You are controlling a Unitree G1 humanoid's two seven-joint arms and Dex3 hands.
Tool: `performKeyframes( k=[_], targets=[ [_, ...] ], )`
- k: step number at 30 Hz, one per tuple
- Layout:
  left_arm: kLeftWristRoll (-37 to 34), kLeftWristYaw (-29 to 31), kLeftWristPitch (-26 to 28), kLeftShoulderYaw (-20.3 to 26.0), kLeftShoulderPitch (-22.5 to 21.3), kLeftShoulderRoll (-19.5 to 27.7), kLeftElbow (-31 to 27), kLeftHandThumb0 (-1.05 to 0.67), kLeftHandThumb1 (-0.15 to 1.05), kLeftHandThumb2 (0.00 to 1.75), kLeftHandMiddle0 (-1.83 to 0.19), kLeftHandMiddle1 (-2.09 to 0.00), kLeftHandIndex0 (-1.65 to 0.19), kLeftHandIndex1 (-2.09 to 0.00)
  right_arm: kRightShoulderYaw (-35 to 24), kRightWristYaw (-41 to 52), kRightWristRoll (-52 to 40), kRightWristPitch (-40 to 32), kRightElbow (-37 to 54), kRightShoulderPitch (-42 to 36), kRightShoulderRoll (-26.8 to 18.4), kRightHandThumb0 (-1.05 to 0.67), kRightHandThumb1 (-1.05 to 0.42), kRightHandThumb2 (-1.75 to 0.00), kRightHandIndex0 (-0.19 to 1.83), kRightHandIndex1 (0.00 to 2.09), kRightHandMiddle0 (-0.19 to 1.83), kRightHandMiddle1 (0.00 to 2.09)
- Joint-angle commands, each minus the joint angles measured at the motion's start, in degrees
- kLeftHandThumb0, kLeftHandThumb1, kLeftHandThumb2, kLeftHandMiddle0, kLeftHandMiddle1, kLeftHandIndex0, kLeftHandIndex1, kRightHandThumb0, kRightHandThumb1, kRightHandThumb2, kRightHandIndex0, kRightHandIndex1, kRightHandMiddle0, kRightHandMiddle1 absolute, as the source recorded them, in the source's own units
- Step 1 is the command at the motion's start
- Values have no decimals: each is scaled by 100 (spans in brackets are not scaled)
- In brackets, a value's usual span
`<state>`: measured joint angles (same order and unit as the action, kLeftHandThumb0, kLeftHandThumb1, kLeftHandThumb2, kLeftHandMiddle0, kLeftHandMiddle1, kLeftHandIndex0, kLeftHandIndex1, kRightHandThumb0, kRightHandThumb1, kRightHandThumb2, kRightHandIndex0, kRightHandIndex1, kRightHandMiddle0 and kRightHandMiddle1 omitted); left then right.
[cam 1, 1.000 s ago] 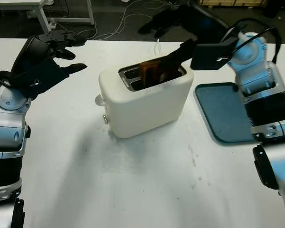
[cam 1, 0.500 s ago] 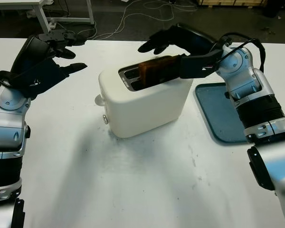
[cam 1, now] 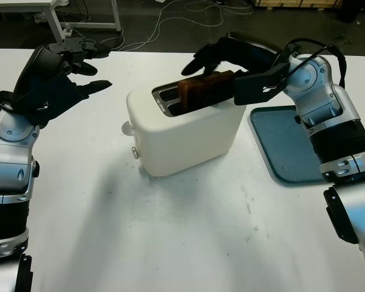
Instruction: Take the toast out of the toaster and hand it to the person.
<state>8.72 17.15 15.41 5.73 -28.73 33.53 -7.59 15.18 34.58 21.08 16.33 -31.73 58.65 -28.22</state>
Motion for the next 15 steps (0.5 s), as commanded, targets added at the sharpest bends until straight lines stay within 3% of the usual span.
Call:
performKeyframes(
  k=[1,3,4,5,9,15],
  targets=[
    [17,-45,23,21,46,-25,-31,-51,86,0,-37,-85,-57,-28,62,115,10,-32,-22,-36,-68,-44,-70,0,102,104,117,45],
    [-25,-48,6,47,55,-53,-18,-49,85,0,-37,-85,-56,-28,122,56,134,38,-85,-11,-96,-50,-73,-1,97,150,93,127],
    [-39,-44,6,56,57,-59,-9,-49,85,0,-37,-85,-56,-28,147,-17,192,115,-136,-2,-108,-53,-77,-1,98,164,85,155],
    [-45,-38,19,57,55,-61,-4,-49,85,0,-37,-85,-56,-28,163,-86,229,186,-185,6,-116,-53,-80,-2,101,169,84,164],
    [-26,-50,51,52,55,-67,-15,-50,85,0,-36,-87,-56,-29,261,-403,465,404,-386,75,-164,-50,-91,-6,102,174,81,174],
    [43,-41,-51,18,72,-8,6,-52,86,1,-36,-88,-56,-29,402,-347,595,524,-538,163,-220,-45,-92,-12,97,175,77,174]
  ],
)
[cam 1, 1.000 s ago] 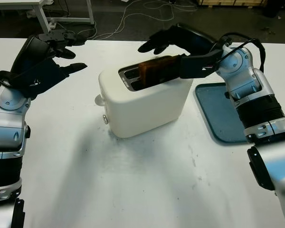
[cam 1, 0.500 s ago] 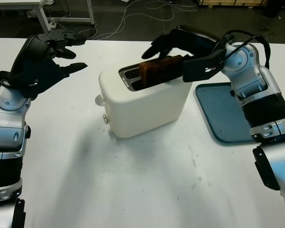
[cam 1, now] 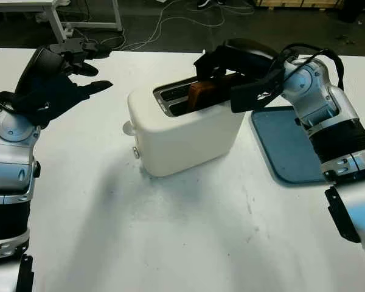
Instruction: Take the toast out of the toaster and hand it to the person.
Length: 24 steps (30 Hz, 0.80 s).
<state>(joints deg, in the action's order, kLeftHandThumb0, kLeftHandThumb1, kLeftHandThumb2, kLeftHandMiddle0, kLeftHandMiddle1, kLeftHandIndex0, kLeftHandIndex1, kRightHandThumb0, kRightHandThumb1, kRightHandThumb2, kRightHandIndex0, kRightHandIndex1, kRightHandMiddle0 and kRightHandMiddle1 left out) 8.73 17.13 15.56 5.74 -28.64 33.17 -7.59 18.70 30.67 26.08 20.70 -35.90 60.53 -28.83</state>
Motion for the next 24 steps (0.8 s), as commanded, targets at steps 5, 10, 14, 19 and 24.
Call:
performKeyframes(
  k=[5,10,14,19,24],
  targets=[
    [-9,-51,-35,52,70,-20,-10,-49,86,0,-36,-88,-56,-29,-151,-384,-73,379,-260,-89,-91,-35,-92,-17,103,175,78,173],
    [-19,-40,-38,46,62,-12,15,-48,86,0,-36,-89,-56,-29,-631,-528,-697,566,-784,151,19,-29,-92,-18,97,175,71,174],
    [-8,-47,-69,47,72,-5,15,-49,86,0,-35,-89,-56,-30,-1096,-679,-1059,267,-1004,499,-24,-34,-92,-20,96,175,72,175],
    [9,-38,5,41,67,8,-14,-49,86,0,-35,-89,-55,-30,-1904,-884,-1794,284,-1600,984,-136,-35,-92,-15,100,175,79,175],
    [72,-47,70,14,54,25,-56,-50,86,0,-36,-89,-56,-30,-2549,-1001,-2436,-300,-1723,1149,-235,-42,-90,-8,108,175,85,175]
  ],
)
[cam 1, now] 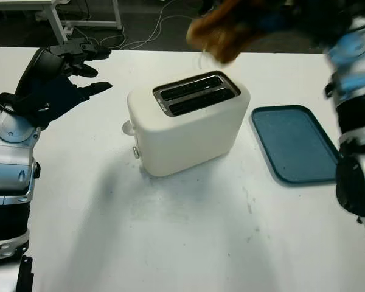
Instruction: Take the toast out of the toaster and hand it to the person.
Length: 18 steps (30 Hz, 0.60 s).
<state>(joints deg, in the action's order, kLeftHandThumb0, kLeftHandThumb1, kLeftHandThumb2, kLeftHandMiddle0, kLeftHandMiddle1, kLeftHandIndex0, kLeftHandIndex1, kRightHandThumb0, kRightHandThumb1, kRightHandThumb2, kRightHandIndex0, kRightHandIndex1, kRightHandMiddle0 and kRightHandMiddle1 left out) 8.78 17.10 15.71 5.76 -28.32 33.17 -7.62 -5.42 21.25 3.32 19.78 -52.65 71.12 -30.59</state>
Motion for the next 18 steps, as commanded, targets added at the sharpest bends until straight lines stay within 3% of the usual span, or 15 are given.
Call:
performKeyframes(
  k=[1,10,18],
  targets=[
    [66,-41,41,7,13,26,-42,-50,86,0,-36,-89,-56,-31,-190,-173,-177,-347,-29,85,-83,-42,-91,-7,109,175,85,175],
    [61,-32,98,-25,-29,10,-51,-52,85,0,-34,-89,-55,-31,-505,-683,-360,-768,-673,1,-88,-27,-92,-13,106,175,75,175],
    [-8,-80,-122,-9,-2,-45,71,-51,85,0,-36,-89,-55,-32,-708,-1486,-460,-603,-1280,-380,340,-7,-92,-36,90,175,55,175]
  ],
)
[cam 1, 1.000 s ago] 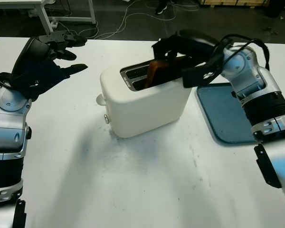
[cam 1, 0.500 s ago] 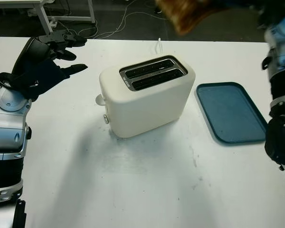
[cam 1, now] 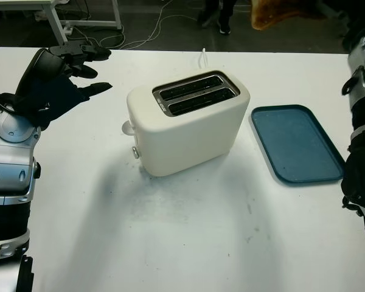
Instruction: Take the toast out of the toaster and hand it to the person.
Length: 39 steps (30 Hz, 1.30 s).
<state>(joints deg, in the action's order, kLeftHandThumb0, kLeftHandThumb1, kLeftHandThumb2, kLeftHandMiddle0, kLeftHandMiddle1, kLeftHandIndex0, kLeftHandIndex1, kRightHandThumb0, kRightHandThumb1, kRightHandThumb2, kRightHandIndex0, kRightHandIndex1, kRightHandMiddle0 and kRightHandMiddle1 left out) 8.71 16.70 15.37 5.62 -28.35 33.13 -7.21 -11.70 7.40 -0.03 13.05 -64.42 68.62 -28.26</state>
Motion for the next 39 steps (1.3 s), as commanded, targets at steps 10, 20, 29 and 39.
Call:
performKeyframes(
  k=[10,20,29,39],
  targets=[
    [8,-30,-137,8,11,-17,65,-52,85,0,-35,-91,-55,-33,-344,-769,-334,151,-390,-524,505,4,-92,-48,73,175,24,172],
    [-12,-43,-120,30,54,-43,21,-49,85,0,-34,-92,-54,-34,-503,-1052,-454,5,-795,-684,721,1,-92,-40,70,175,34,174],
    [5,-27,-128,40,96,-1,-11,-51,85,0,-34,-92,-54,-35,-565,-1400,-424,-216,-1008,-778,900,-11,-92,-23,77,175,41,175],
    [-20,-34,-98,51,105,-29,-34,-47,85,0,-35,-91,-53,-35,-492,-1392,-329,-219,-1032,-932,1008,-9,-92,-23,87,175,47,175]
  ],
)
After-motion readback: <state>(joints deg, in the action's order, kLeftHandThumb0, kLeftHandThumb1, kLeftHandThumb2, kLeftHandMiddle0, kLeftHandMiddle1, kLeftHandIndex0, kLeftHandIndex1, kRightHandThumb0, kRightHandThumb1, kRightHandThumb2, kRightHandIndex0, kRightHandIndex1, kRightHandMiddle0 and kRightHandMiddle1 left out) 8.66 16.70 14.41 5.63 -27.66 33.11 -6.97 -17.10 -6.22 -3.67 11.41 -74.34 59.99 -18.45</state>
